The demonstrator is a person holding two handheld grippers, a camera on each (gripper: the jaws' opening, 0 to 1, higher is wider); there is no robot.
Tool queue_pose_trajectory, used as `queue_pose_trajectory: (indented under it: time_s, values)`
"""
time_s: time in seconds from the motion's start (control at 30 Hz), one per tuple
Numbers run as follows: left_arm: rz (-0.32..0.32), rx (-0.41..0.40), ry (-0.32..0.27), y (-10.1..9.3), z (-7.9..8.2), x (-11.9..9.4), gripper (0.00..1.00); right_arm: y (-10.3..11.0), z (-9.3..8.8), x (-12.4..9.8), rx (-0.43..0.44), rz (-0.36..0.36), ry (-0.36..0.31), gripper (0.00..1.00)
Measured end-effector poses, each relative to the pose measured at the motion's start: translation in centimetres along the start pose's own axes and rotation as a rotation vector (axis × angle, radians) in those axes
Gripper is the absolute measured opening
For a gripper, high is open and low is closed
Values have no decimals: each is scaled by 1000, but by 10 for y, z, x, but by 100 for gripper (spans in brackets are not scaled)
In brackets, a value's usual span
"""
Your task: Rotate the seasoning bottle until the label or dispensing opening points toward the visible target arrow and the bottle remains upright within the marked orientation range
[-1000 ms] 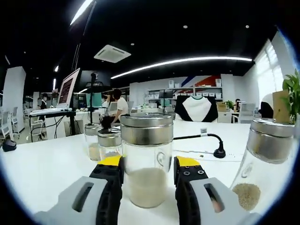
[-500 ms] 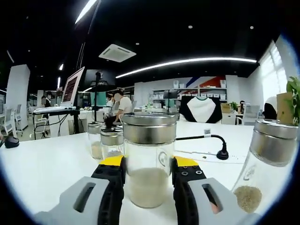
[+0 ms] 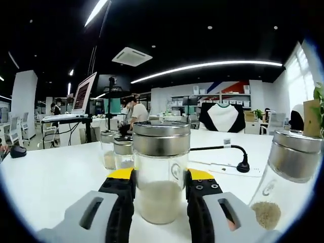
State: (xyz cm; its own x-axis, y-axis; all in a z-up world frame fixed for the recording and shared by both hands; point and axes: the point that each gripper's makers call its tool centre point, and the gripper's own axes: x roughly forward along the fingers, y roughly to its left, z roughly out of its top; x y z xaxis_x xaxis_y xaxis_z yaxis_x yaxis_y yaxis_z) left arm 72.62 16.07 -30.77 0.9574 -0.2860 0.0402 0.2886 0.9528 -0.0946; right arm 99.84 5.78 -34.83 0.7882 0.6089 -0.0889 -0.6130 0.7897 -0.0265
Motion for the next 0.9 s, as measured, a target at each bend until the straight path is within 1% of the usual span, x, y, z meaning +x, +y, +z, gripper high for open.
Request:
queue_pose_trajectory:
  time_s: [0.37,0.53,0.7,0.9]
  values:
    - [-17,3,8,-7,-3,1,97,5,-1,-11,-4,63,-4,37]
    - [-17,-2,19,-7,-6,1,97,9,-2,-21,-7,105,-11,37]
    - [-18,-4,14,-8,-6,1,97,12,-3,-30,-10,145,-20,37]
    - [-19,-4,11,-9,-5,0,97,13,-3,-43,-9,176,-21,37]
